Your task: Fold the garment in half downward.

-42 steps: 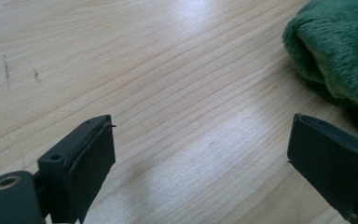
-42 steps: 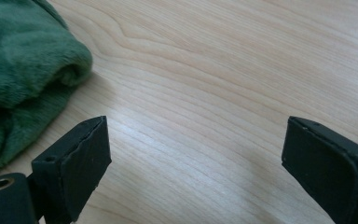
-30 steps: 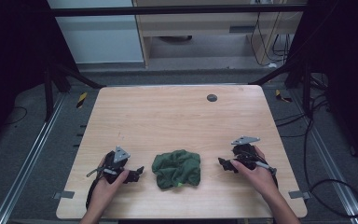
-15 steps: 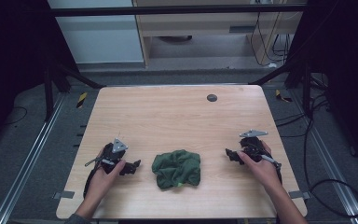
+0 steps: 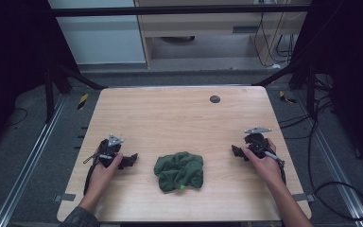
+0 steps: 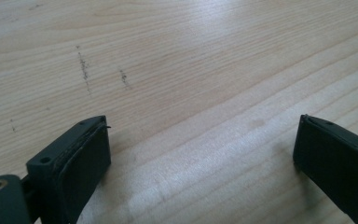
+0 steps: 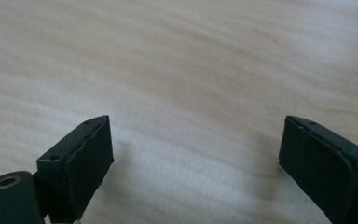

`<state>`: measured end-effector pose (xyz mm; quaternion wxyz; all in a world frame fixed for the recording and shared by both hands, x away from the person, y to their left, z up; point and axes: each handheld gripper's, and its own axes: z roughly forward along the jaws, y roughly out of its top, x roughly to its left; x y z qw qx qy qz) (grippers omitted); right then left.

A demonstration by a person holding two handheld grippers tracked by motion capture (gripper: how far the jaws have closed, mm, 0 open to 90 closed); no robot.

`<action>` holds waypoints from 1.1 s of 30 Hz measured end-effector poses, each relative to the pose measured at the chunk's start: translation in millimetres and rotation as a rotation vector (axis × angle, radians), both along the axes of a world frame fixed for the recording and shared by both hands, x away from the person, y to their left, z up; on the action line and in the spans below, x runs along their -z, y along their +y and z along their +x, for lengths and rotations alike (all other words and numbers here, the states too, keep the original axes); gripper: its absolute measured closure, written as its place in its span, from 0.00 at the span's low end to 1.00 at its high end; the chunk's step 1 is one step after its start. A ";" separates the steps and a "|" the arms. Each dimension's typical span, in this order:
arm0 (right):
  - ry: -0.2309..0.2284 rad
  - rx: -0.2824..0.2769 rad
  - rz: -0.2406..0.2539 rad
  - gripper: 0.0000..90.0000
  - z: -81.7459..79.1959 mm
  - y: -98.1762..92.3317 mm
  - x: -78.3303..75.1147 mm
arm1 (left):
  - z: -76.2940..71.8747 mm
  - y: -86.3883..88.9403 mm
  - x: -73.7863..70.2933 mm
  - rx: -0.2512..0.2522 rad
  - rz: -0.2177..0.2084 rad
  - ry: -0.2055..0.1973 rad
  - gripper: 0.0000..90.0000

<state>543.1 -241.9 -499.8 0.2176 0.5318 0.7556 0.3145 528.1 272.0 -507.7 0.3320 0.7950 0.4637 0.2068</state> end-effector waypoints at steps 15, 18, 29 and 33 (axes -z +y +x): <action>-0.019 0.055 0.009 0.13 18.8 0.1 7.2 | 9.3 -1.3 0.5 0.016 0.004 0.007 0.00; -0.029 0.062 0.004 0.10 19.0 1.8 8.9 | 9.4 -1.3 0.5 0.017 0.004 0.007 0.00; -0.033 0.188 0.004 0.03 13.3 21.1 11.4 | 9.7 -1.9 0.6 0.007 0.001 0.008 0.00; -0.024 0.233 0.004 0.01 12.4 22.7 11.9 | 10.4 -2.3 0.5 -0.014 0.001 0.010 0.00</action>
